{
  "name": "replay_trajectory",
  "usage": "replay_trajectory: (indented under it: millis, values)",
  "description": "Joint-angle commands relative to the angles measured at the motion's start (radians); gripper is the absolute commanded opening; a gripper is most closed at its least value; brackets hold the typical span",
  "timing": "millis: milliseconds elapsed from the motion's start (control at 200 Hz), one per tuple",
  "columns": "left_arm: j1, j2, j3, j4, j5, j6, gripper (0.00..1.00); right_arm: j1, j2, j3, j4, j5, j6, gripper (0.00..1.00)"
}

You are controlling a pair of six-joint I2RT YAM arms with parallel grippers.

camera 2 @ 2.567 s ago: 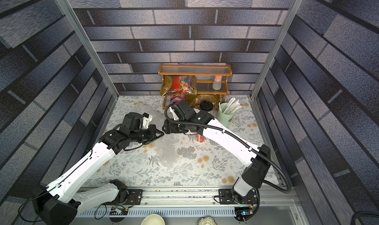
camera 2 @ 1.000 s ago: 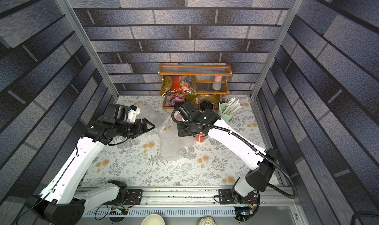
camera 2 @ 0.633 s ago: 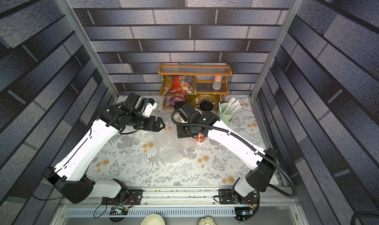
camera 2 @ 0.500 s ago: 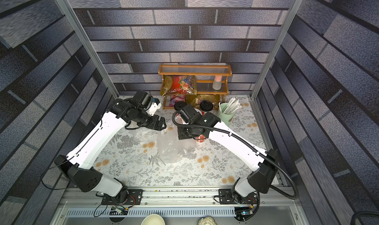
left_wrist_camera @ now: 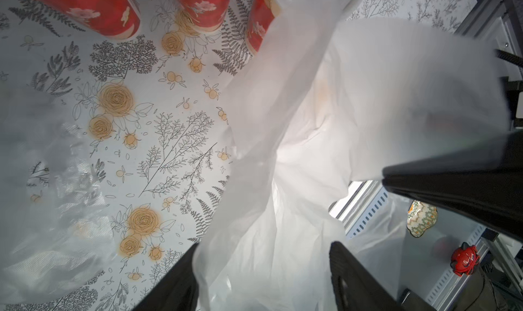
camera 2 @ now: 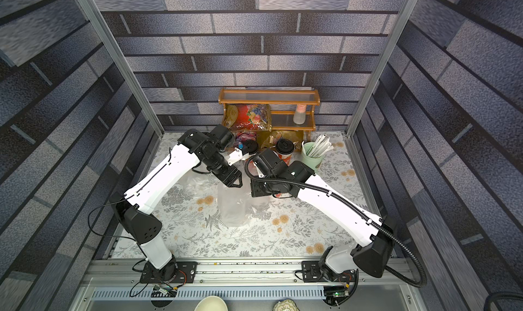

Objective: Pack milk tea into plastic carrier bags
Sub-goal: Adjust the plastic carrier bag at the center of the board.

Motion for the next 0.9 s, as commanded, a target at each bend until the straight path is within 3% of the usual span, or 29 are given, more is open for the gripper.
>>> replay_trajectory:
  millis: [0,100,170,346,441,576,737,897]
  values:
    - [0.012,0.015,0.014,-0.055,0.0,0.044,0.57,-0.005,-0.028,-0.011,-0.024,0.035,0.014,0.0]
    - [0.03,-0.007,-0.011,-0.032,-0.016,0.018,0.35,-0.004,-0.03,-0.007,-0.041,0.049,0.008,0.0]
    - [0.061,-0.036,-0.039,-0.014,-0.018,-0.021,0.28,-0.004,-0.023,0.01,-0.062,0.07,-0.004,0.0]
    - [0.219,-0.229,-0.243,0.16,0.077,-0.207,0.0,-0.01,0.034,0.1,-0.129,0.132,-0.06,0.0]
    - [0.276,-0.34,-0.39,0.274,0.133,-0.335,0.0,-0.021,0.072,0.149,-0.146,0.145,-0.083,0.0]
    - [0.278,-0.449,-0.563,0.376,0.145,-0.478,0.0,-0.041,0.128,0.206,-0.167,0.156,-0.111,0.0]
    - [0.275,-0.561,-0.716,0.478,0.126,-0.573,0.0,-0.055,0.207,0.251,-0.245,0.285,-0.153,0.0]
    - [0.219,-0.544,-0.726,0.51,0.118,-0.65,0.0,-0.072,0.23,0.252,-0.217,0.173,-0.166,0.0]
